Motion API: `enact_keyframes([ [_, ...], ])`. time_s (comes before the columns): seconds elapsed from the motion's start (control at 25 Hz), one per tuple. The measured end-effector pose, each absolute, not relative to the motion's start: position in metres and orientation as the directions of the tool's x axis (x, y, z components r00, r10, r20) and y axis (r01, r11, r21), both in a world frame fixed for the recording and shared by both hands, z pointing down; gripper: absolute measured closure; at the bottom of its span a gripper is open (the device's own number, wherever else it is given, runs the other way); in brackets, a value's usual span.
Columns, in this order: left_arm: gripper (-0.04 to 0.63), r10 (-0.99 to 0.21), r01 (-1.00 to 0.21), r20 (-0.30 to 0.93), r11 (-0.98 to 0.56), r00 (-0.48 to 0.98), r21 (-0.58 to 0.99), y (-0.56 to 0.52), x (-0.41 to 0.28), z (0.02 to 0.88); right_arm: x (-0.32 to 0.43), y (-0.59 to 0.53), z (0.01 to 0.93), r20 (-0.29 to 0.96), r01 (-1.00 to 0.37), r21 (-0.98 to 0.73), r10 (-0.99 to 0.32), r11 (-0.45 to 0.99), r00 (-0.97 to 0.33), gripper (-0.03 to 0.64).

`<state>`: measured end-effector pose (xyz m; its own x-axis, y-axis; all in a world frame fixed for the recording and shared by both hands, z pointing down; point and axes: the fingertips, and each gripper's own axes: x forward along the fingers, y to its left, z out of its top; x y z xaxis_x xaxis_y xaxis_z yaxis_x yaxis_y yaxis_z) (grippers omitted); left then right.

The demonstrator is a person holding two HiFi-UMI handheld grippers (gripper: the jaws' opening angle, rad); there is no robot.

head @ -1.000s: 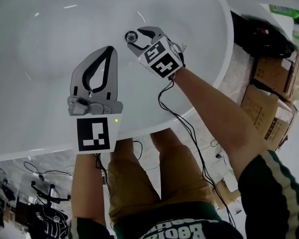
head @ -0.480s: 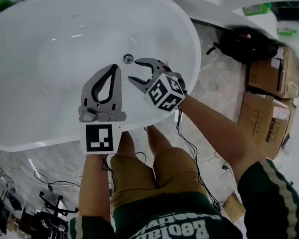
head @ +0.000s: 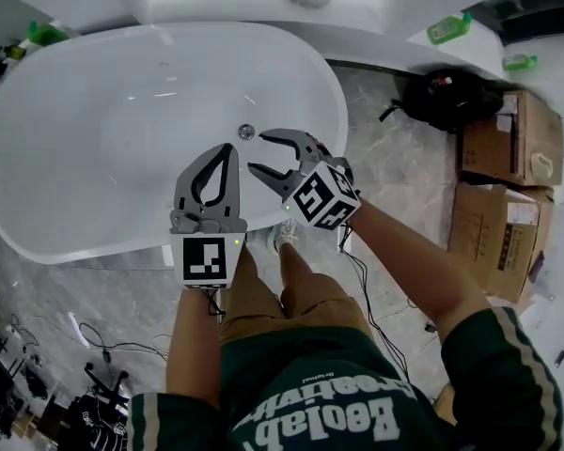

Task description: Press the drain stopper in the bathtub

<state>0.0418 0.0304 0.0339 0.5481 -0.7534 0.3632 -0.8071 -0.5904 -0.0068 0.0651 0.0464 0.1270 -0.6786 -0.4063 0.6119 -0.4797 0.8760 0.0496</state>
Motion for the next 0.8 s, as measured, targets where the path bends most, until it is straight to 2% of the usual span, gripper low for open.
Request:
enact_keyframes([
  [0.4,0.592,-0.747,-0.762,0.303,-0.641,0.592,-0.091,0.05,0.064,-0.061,0.072,0.071,0.013,0.486,-0.443,0.097,-0.43,0.892,-0.761,0.397],
  [0.8,0.591,-0.735,-0.73,0.214,-0.673,0.643,-0.118,0.074,0.073,-0.156,0.084,0.083,-0.104,0.308,-0.479,0.161,-0.505,0.863,-0.806,0.425],
])
